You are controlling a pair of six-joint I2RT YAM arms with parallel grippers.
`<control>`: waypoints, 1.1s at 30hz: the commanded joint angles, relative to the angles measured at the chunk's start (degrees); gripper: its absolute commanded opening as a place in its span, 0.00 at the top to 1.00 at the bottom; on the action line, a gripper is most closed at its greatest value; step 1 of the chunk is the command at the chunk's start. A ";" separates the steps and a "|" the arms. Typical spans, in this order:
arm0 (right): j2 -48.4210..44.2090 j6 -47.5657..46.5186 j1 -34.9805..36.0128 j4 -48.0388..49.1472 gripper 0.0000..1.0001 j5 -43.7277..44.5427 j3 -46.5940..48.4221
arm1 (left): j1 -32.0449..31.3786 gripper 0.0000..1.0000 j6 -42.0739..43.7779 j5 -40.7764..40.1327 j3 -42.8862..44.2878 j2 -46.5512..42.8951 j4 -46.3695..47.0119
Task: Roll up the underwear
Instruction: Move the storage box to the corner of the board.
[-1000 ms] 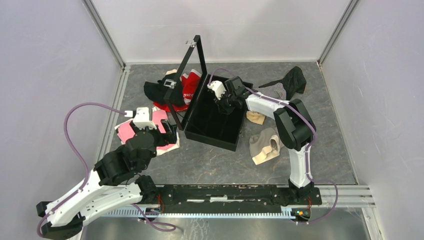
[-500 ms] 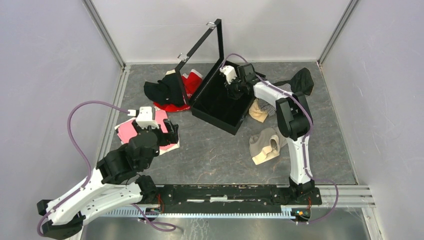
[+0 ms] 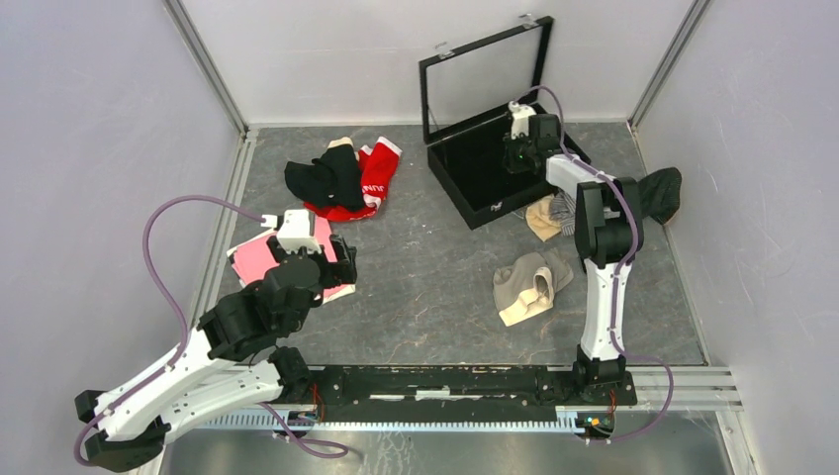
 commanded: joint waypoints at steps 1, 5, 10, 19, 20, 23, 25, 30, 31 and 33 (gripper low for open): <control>-0.34 11.27 -3.59 6.95 1.00 12.71 -0.63 | 0.29 0.09 1.10 -1.06 0.11 0.41 0.85; 0.17 15.20 -3.66 6.63 0.97 17.66 -0.05 | 0.29 0.09 1.10 -1.06 0.12 0.52 0.85; -0.36 16.11 -3.60 7.56 0.85 15.40 0.34 | 0.34 0.09 1.19 -1.06 0.11 0.78 0.90; -12.17 14.44 -3.60 9.19 0.49 14.35 -5.56 | 0.30 0.08 0.99 -1.10 -0.02 0.97 0.85; -14.49 14.59 -3.61 9.34 0.47 14.65 -7.26 | 0.29 0.07 0.87 -1.22 -0.06 1.09 0.78; -21.96 15.06 -3.58 9.19 0.40 15.61 -13.41 | 0.36 0.07 0.63 -1.57 0.26 1.58 0.33; -27.92 15.85 -3.59 8.10 0.34 17.54 -18.60 | 0.32 0.06 0.37 -2.12 0.37 1.57 -0.01; -40.27 19.23 -3.94 0.32 0.15 28.75 -29.96 | 0.38 0.05 -0.02 -2.16 0.29 1.11 0.00; -42.49 19.53 -4.29 -0.86 0.12 30.92 -32.44 | 0.31 0.05 -0.08 -2.04 0.29 1.03 -0.05; -45.79 21.06 -5.80 -2.52 0.09 33.89 -36.56 | 0.31 0.05 -0.12 -1.71 0.29 0.92 -0.02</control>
